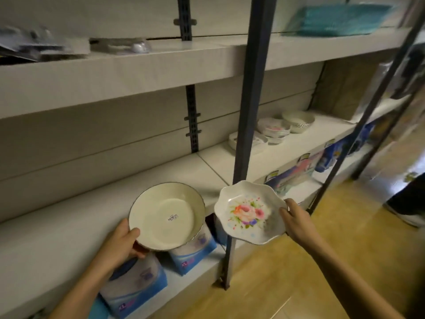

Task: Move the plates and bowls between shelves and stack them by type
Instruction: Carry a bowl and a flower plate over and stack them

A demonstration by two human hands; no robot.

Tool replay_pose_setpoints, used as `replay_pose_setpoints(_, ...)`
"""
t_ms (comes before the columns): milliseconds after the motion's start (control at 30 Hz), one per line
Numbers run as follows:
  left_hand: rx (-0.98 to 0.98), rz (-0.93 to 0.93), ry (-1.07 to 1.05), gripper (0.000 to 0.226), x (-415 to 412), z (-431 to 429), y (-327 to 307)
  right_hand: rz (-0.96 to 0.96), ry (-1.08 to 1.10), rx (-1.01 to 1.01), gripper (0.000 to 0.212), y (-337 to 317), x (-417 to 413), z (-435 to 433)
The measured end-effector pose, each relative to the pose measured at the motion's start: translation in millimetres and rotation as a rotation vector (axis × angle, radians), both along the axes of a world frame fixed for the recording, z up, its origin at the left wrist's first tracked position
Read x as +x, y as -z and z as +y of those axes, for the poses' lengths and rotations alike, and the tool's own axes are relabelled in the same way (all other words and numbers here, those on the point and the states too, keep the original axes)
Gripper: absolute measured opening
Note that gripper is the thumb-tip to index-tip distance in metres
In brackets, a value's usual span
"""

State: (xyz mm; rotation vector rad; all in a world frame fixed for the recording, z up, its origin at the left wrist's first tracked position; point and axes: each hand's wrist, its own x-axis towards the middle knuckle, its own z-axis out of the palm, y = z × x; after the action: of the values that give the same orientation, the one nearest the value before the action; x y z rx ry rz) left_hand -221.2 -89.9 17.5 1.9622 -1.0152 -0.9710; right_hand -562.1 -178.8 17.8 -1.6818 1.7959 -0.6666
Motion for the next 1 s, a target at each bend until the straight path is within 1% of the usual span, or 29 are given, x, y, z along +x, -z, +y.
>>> replay_pose_setpoints(133,0.02,-0.02,0.108,0.018,-67,-32,0,-0.042,0.068,-0.013,0.01,0,-72,-14)
replay_pose_setpoints(267,0.034,-0.022,0.182,0.019,-126,-66,-2,-0.083,0.128,-0.01,0.022,-1,-131,-26)
replay_pose_setpoints(433,0.03,-0.05,0.267,0.03,-175,-111,1,-0.123,0.198,-0.008,0.021,5,-187,-51)
replay_pose_setpoints(533,0.043,-0.042,0.305,0.027,-200,-135,0,-0.135,0.226,-0.021,0.026,10,-210,-68)
replay_pose_setpoints(667,0.059,0.005,0.264,0.023,-230,-165,0,-0.148,0.257,-0.027,0.023,13,-235,-101)
replay_pose_setpoints(767,0.054,0.046,0.222,0.02,-250,-189,2,-0.149,0.247,-0.008,0.026,14,-248,-137)
replay_pose_setpoints(900,0.043,0.055,0.154,0.034,-266,-230,7,-0.172,0.186,-0.005,0.025,9,-260,-194)
replay_pose_setpoints(967,0.039,0.049,0.13,0.037,-270,-250,7,-0.211,0.149,0.005,0.025,4,-264,-226)
replay_pose_setpoints(1000,0.034,0.049,0.116,0.037,-272,-259,7,-0.212,0.124,-0.003,0.028,3,-266,-243)
